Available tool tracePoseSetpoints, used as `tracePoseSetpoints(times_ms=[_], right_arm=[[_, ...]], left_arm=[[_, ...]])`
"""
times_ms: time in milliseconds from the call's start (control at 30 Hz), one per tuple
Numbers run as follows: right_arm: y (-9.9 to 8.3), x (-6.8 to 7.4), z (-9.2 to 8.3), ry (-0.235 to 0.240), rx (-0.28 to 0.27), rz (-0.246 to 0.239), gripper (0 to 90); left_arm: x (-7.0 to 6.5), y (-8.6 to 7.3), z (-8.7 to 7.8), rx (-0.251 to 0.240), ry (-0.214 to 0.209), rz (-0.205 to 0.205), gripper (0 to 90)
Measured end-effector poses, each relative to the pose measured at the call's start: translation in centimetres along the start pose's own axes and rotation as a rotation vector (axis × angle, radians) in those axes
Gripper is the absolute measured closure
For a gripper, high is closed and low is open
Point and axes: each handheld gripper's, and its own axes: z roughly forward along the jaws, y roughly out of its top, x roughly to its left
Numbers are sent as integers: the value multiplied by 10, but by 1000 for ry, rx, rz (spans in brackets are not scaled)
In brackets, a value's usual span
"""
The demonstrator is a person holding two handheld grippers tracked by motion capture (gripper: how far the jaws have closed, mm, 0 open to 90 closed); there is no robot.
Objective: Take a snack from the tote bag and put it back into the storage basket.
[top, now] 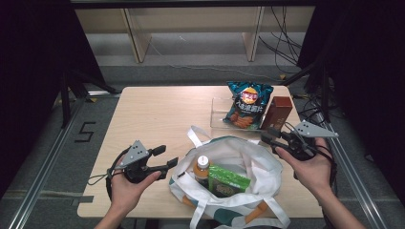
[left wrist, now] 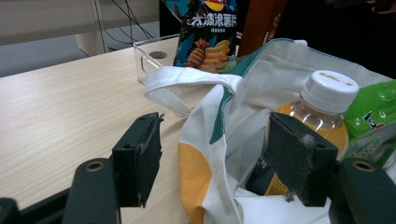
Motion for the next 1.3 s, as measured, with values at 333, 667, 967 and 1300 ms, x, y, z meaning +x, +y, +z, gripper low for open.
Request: tracePoseSetpoints(times_ms=[333, 667, 967, 1300], right_arm=[[-9, 15, -8, 133, 81, -9, 602], [-12, 30, -11, 202, 89, -15, 588], [-15, 36, -13, 227, 84, -22, 581], [-18, 42, -14, 285, 106, -3, 563]], left_arm=[[1, 1, 2, -1, 4, -3, 350], [5, 3, 1, -4, 13, -3, 349], [2, 5, -1, -11, -2, 8, 349], [2, 7, 2, -13, -4, -1, 350]])
